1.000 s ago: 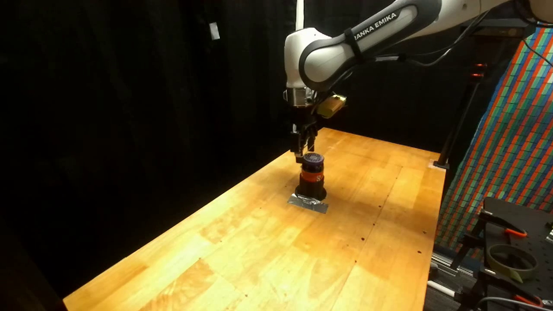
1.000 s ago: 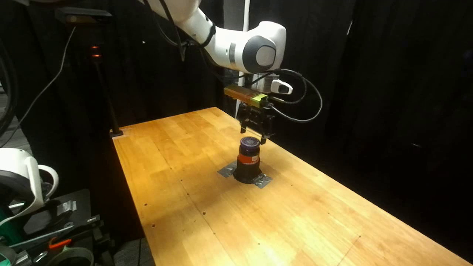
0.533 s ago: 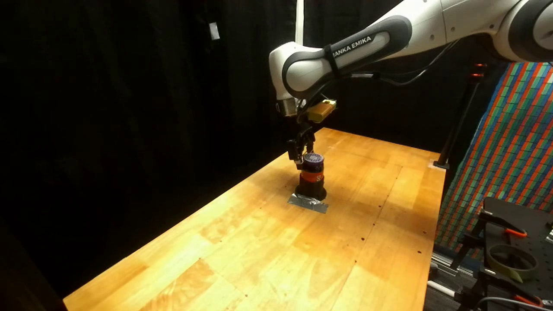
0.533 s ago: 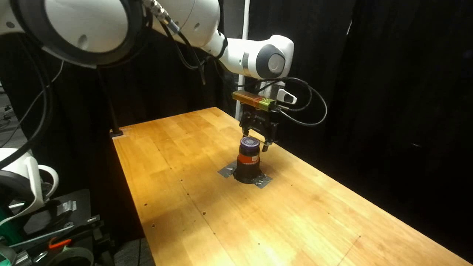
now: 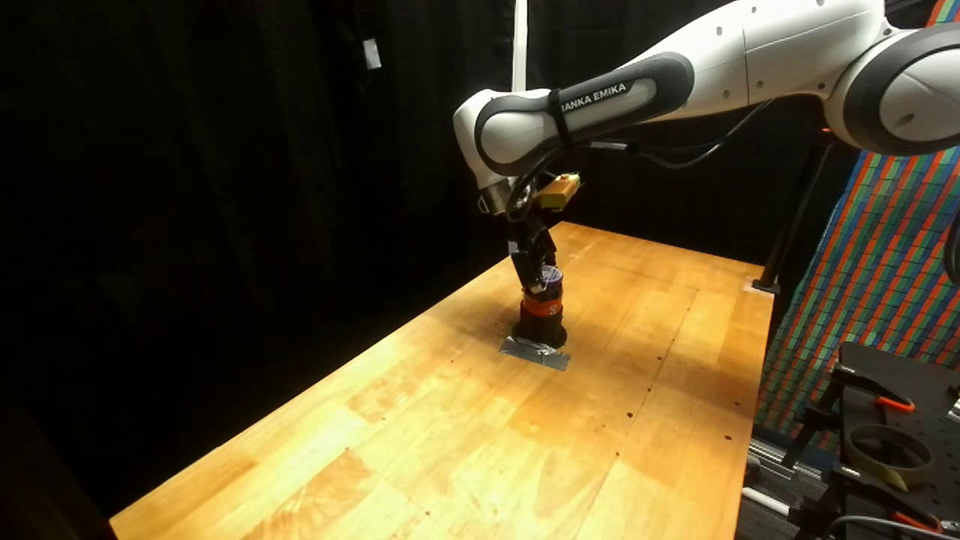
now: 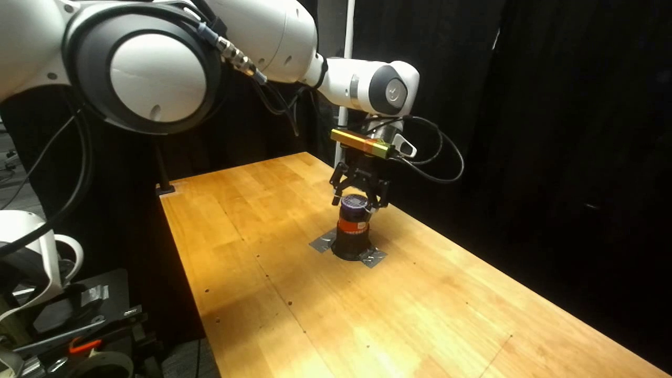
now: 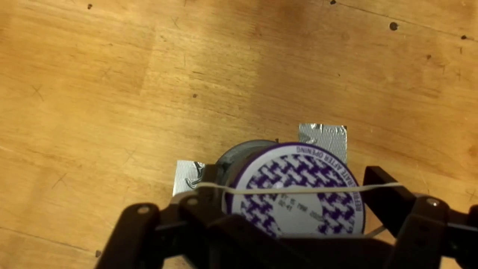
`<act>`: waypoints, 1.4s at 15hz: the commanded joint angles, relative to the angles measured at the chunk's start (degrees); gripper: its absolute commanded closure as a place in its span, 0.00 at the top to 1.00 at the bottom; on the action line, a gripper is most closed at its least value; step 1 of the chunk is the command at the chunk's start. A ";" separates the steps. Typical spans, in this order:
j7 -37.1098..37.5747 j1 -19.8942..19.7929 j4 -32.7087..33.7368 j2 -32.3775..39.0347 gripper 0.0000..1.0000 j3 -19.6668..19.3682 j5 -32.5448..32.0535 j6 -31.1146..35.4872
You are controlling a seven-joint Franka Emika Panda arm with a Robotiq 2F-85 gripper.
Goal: Put the rubber band on the jar.
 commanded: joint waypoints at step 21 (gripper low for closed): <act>5.05 -0.57 -53.99 -29.74 0.74 -0.95 -4.34 44.05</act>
